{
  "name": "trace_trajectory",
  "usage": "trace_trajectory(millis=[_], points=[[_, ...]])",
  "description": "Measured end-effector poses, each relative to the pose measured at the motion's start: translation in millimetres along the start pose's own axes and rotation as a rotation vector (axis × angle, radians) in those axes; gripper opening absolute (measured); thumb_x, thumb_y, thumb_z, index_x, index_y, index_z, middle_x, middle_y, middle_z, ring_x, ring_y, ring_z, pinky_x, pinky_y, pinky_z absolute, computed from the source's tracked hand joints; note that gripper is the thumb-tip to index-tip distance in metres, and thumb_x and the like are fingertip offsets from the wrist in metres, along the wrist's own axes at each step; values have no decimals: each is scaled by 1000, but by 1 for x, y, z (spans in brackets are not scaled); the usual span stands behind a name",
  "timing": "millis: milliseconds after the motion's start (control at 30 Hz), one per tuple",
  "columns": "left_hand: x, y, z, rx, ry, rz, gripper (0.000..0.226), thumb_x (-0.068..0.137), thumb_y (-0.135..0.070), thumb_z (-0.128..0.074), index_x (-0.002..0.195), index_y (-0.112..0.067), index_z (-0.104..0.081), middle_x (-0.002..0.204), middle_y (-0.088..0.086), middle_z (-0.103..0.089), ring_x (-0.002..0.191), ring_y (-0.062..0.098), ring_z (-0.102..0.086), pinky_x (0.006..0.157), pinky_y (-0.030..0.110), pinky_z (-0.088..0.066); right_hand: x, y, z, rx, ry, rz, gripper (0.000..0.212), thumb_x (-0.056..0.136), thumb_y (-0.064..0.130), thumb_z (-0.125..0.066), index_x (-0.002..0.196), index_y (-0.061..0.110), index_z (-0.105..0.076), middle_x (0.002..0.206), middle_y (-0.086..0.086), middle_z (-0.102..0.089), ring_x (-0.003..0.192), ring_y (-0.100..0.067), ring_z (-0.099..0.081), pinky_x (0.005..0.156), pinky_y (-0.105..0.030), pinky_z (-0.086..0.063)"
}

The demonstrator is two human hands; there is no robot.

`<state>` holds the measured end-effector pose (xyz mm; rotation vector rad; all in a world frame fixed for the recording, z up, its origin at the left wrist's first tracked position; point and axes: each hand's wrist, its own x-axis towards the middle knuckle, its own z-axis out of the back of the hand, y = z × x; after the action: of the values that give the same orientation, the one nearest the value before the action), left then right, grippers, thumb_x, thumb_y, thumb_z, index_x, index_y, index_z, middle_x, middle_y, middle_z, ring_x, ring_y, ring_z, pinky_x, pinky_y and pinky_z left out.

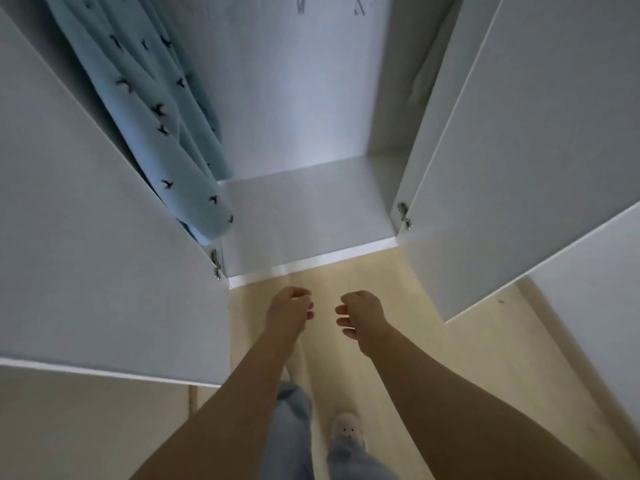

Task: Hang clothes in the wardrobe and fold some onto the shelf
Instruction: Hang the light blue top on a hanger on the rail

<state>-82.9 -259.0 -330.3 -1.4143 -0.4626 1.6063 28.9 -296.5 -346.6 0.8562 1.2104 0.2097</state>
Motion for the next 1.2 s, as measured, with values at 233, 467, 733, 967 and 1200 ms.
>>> trace_trajectory(millis=[233,467,733,967,1200], points=[[-68,86,-34,100,152,126,12,92,-8,-46,88,-14,-55,69,2,-54,59,12,-51,46,19,-38,-57,-115,50,47,-96,-146,15,91,6,-44,76,9,-46,66,-8,-50,50,-18,-43,49,-22,-29],[-116,165,-33,361,363,86,21,92,-10,-45,76,-19,-55,69,-1,-57,67,17,-55,54,25,-37,-122,-221,45,253,-245,-222,19,95,6,-43,76,9,-45,65,-9,-49,49,-19,-43,43,-22,-32],[-224,242,-34,605,612,39,15,94,-7,-44,91,-13,-58,75,4,-60,65,16,-55,55,23,-43,-239,-351,59,445,-457,-349,9,93,14,-47,85,12,-51,68,-4,-55,51,-16,-48,46,-22,-34],[-336,316,-80,831,785,-91,18,93,-16,-47,79,-22,-57,70,-2,-59,61,13,-57,54,24,-39,-346,-460,83,768,-606,-398,9,94,15,-46,88,12,-52,71,-3,-56,54,-15,-50,51,-24,-38],[-484,426,-112,1027,958,-103,19,90,-15,-47,73,-21,-53,63,-3,-56,55,13,-53,50,22,-34,-462,-584,132,1102,-748,-347,13,93,14,-46,81,17,-51,72,-3,-56,54,-15,-50,51,-22,-39]])
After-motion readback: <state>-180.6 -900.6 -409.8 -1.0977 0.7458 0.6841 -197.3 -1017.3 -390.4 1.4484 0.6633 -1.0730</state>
